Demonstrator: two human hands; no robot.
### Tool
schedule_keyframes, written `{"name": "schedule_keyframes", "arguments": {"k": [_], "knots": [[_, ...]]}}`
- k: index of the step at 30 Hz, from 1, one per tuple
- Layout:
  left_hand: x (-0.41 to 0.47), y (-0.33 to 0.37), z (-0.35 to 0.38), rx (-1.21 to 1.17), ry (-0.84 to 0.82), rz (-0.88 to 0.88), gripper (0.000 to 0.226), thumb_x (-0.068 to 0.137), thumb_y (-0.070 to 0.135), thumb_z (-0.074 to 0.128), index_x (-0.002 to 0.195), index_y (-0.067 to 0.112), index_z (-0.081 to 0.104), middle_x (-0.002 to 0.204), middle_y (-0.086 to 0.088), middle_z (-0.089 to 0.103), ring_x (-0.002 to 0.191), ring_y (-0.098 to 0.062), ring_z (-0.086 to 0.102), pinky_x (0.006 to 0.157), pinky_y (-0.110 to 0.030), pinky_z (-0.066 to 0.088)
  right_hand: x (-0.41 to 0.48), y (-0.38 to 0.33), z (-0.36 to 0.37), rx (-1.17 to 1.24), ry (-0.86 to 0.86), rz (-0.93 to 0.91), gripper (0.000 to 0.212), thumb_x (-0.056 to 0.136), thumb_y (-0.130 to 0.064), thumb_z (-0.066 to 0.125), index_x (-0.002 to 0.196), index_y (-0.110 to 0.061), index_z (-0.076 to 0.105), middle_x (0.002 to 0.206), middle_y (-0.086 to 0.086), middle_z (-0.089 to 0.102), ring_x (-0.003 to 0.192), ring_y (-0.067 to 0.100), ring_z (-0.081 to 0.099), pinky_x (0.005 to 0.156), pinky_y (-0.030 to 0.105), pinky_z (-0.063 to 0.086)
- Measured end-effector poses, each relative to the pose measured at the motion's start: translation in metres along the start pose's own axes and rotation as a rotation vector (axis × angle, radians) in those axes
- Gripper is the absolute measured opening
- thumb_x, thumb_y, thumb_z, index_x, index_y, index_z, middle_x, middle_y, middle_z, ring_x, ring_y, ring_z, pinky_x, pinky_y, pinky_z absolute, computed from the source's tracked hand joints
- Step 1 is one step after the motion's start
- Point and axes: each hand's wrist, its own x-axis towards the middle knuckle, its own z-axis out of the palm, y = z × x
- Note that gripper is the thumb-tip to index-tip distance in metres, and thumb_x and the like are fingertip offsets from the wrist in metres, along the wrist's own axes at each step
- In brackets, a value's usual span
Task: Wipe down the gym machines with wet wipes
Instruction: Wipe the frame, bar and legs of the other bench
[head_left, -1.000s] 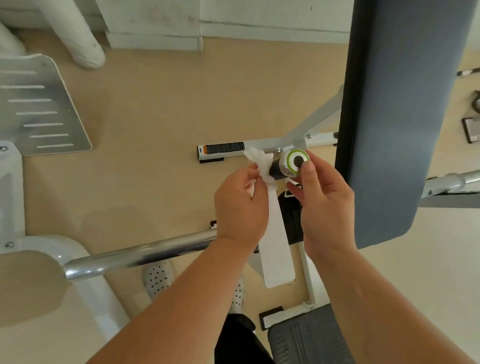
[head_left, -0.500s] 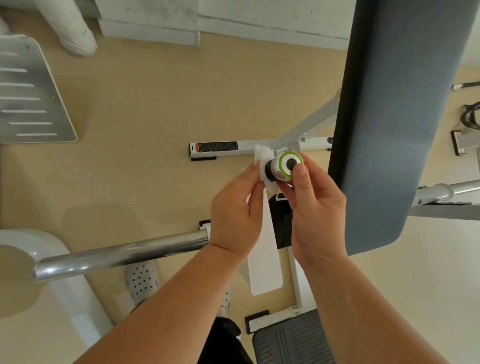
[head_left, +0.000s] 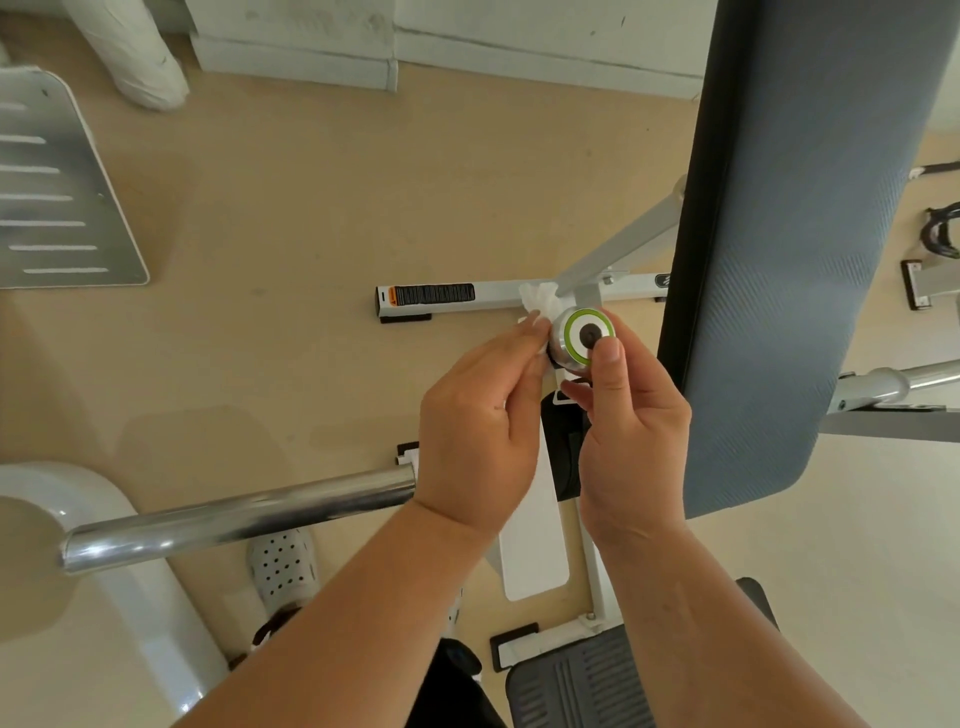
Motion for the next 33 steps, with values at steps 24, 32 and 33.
{"name": "schedule_keyframes", "arguments": {"k": [24, 32, 33], "knots": [[0.003, -0.006, 0.003, -0.159, 0.043, -0.088, 0.002, 0.091, 0.002, 0.068, 0.092, 0.000, 0.068, 0.100, 0.005, 0.063, 0.096, -0.019, 0.064, 0.084, -0.031, 0.055, 0.002, 0.002, -0.001, -0.046, -0.021, -0.029, 0.029, 0.094, -0.047, 0.054, 0.116, -0.037, 0.069, 0.117, -0.002, 0.073, 0.114, 0.013, 0.067, 0.101, 0.046, 0.056], [0.011, -0.034, -0.002, 0.026, -0.053, 0.094, 0.010, 0.090, 0.001, 0.063, 0.088, -0.002, 0.072, 0.093, -0.009, 0.069, 0.087, -0.023, 0.065, 0.078, -0.033, 0.056, 0.004, 0.005, 0.000, -0.047, -0.008, -0.032, 0.035, 0.094, -0.048, 0.054, 0.121, -0.032, 0.070, 0.116, 0.000, 0.073, 0.112, 0.013, 0.067, 0.100, 0.049, 0.055], [0.013, -0.040, -0.003, 0.074, -0.078, 0.125, 0.014, 0.091, 0.004, 0.060, 0.088, -0.001, 0.072, 0.092, -0.011, 0.070, 0.086, -0.026, 0.065, 0.079, -0.033, 0.055, 0.005, 0.005, 0.000, -0.052, -0.006, -0.035, 0.034, 0.093, -0.048, 0.053, 0.119, -0.033, 0.070, 0.116, -0.002, 0.073, 0.112, 0.012, 0.067, 0.100, 0.048, 0.056]]}}
